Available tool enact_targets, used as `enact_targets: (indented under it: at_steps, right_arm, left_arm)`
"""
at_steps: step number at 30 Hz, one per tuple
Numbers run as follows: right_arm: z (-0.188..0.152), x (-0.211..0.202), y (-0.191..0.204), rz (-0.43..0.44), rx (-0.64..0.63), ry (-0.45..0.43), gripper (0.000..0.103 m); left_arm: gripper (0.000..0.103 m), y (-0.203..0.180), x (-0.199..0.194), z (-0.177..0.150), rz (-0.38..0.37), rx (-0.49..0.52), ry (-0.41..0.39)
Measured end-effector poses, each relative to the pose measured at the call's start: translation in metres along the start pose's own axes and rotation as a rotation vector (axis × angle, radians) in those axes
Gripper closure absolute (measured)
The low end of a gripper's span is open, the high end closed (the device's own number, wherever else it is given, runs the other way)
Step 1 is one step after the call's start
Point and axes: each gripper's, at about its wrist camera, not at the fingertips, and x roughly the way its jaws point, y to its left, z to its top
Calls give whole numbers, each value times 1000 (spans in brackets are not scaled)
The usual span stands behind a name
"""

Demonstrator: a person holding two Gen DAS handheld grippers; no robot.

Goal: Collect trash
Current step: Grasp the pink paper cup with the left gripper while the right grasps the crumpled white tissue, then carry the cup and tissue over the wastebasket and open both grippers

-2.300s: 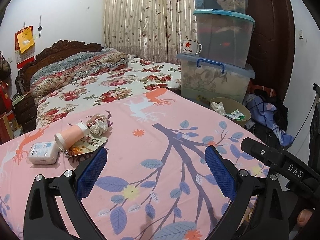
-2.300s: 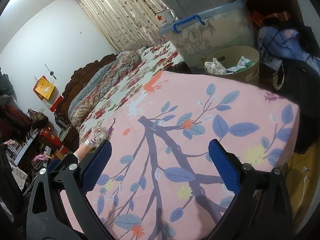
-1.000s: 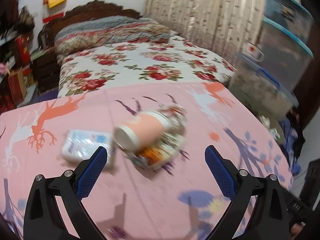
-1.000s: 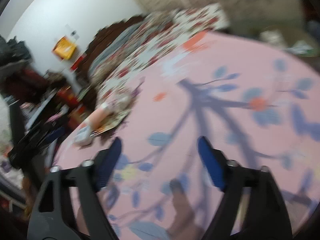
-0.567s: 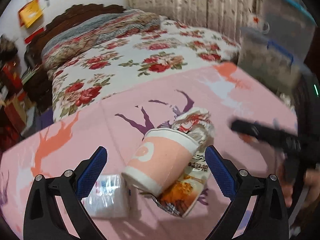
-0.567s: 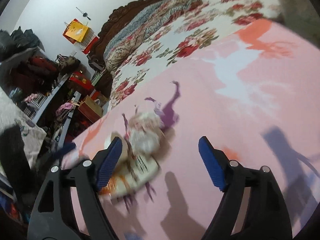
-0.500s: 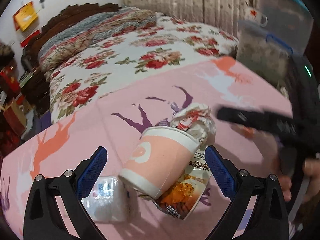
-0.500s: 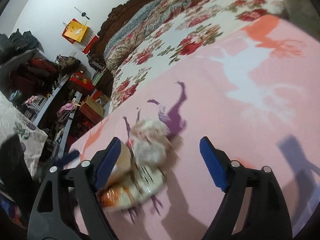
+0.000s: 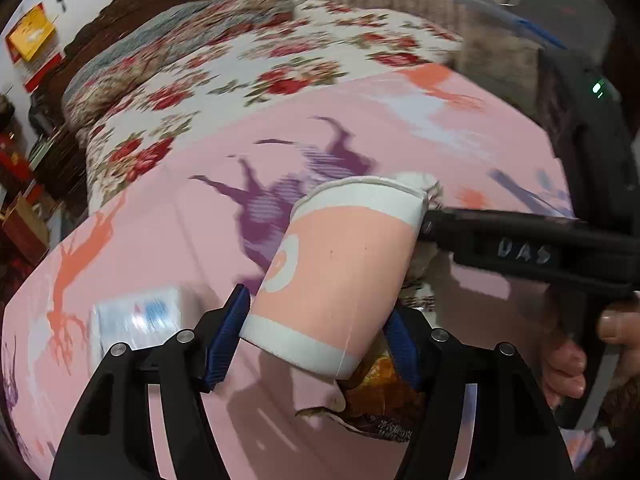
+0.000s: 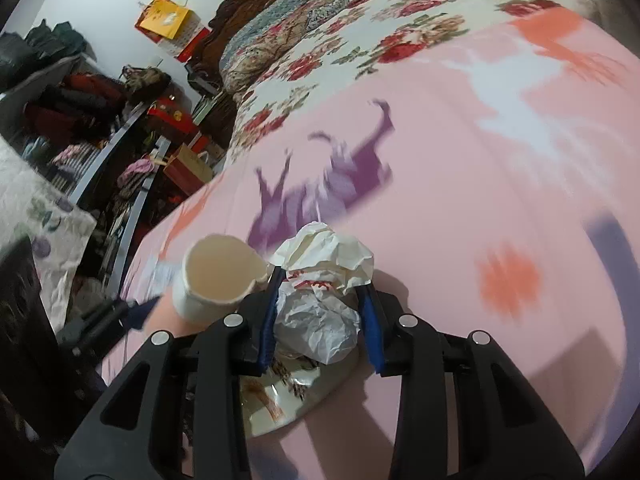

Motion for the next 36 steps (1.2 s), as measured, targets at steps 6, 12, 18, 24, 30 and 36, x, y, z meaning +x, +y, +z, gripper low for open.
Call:
enact_targets:
  at_steps: [6, 12, 18, 24, 30, 36]
  right_arm:
    - [-65, -58, -8, 10, -27, -14, 65]
    - [-94, -91, -16, -54, -31, -98, 65]
    - [-98, -104, -23, -31, 22, -131, 65]
    - [-113, -121, -22, -1, 37, -168, 66]
    - [-122, -145, -36, -27, 66, -210, 66]
    - [-124, -164, -66, -63, 113, -251, 66]
  left_arm:
    - [44, -27, -37, -49, -94, -34, -18]
    - [44, -6, -76, -93, -153, -203, -74]
    - [49, 16, -107, -118, -110, -287, -115]
    - [49, 22, -121, -133, -118, -325, -142]
    - [49, 31, -123, -137, -214, -383, -150]
    - [49, 4, -128, -108, -266, -321, -162]
